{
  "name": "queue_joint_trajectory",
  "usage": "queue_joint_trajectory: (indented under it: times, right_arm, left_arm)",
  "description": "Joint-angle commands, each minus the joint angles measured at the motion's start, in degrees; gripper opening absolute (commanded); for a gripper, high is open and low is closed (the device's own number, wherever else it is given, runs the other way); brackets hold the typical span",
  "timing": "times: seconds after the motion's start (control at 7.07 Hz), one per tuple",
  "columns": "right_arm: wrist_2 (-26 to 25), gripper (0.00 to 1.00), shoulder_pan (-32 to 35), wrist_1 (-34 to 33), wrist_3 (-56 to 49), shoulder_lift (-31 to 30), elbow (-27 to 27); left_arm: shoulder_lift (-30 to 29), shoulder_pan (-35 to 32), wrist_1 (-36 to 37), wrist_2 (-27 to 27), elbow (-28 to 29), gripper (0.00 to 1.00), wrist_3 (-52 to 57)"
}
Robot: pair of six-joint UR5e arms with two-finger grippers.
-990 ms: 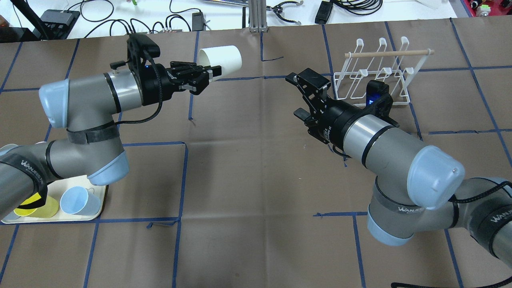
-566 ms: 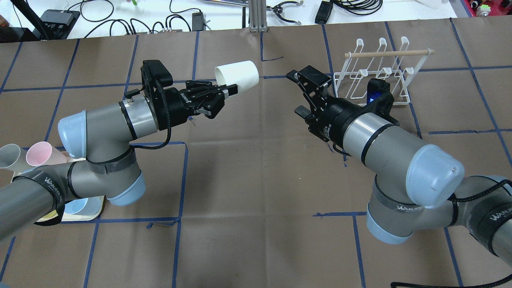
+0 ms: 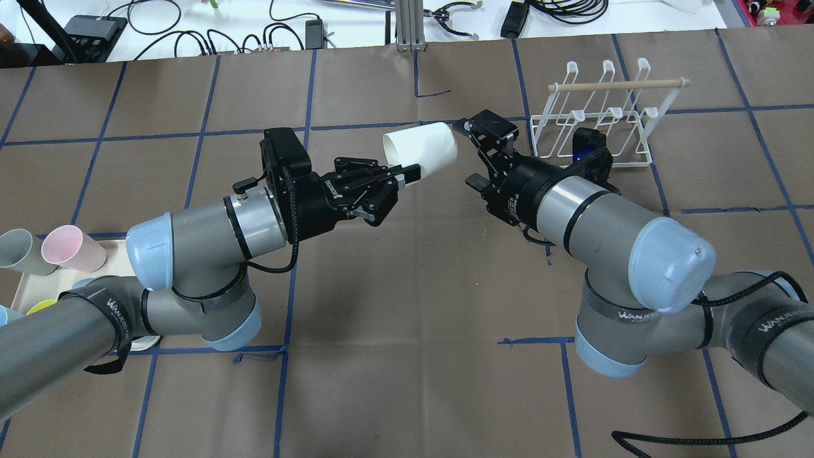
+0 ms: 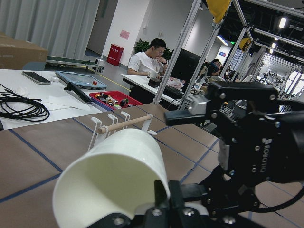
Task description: Transfer IKEA cup to right arm and place on rack
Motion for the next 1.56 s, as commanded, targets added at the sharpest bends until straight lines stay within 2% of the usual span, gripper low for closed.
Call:
queue_joint_trajectory:
  times: [0.0, 0.42, 1.41]
  right_arm:
    - [-0.4, 1.00, 0.1, 0.0, 3.0, 0.1, -0.2]
    - [-0.5, 1.00, 0.5, 3.0, 3.0, -0.3, -3.7]
    - [-2.4, 0.99, 4.6, 3.5, 4.3, 0.8, -3.5]
  left_arm:
    - [0.2, -0.3, 2.0, 0.1, -1.0, 0.00, -1.7]
    - [0.4, -0.3, 2.0, 1.1, -1.0, 0.00, -2.1]
    - [0.4, -0.3, 2.0, 1.3, -1.0, 0.00, -3.0]
